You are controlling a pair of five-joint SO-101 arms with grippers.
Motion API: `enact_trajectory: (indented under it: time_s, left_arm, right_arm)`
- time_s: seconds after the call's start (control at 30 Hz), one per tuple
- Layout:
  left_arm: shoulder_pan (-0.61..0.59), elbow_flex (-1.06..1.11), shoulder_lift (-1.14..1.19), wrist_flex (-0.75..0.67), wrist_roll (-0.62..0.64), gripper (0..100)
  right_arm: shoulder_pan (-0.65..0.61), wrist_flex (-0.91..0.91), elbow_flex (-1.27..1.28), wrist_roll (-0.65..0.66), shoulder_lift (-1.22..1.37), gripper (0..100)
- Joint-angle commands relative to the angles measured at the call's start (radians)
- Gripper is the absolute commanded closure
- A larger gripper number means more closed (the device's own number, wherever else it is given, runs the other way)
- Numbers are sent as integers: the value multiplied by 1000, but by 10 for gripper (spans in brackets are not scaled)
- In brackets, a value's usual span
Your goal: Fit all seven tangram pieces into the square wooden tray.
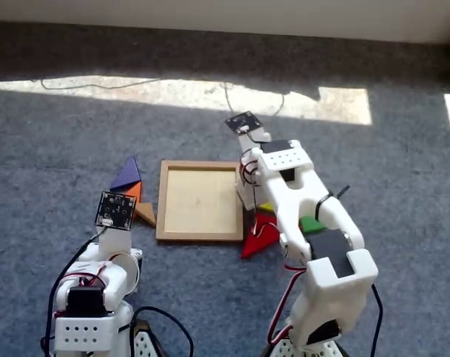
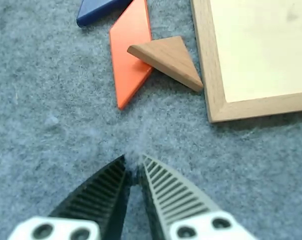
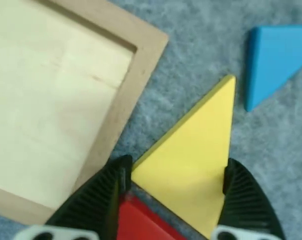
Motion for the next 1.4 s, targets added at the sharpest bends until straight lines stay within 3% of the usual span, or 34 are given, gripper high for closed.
enact_trajectory:
  time_s: [0.0,0.37,0.7,0.93,1.37]
  left_arm:
    - [8,21,-7,3,-5,994]
    - [8,21,-7,3,-5,993]
    - [8,21,-7,3,-5,993]
    - [8,21,-7,3,-5,993]
    - [4,21,-7,3,-5,993]
  right_arm:
    - [28,-2,-4,2,-90,811]
    - [-2,74,-10,-91,-325,811]
    - [-272,50,-7,-460,-349,811]
    - [-338,-94,-10,-675,-229,811]
    - [-317,-159,-12,-732,-124,802]
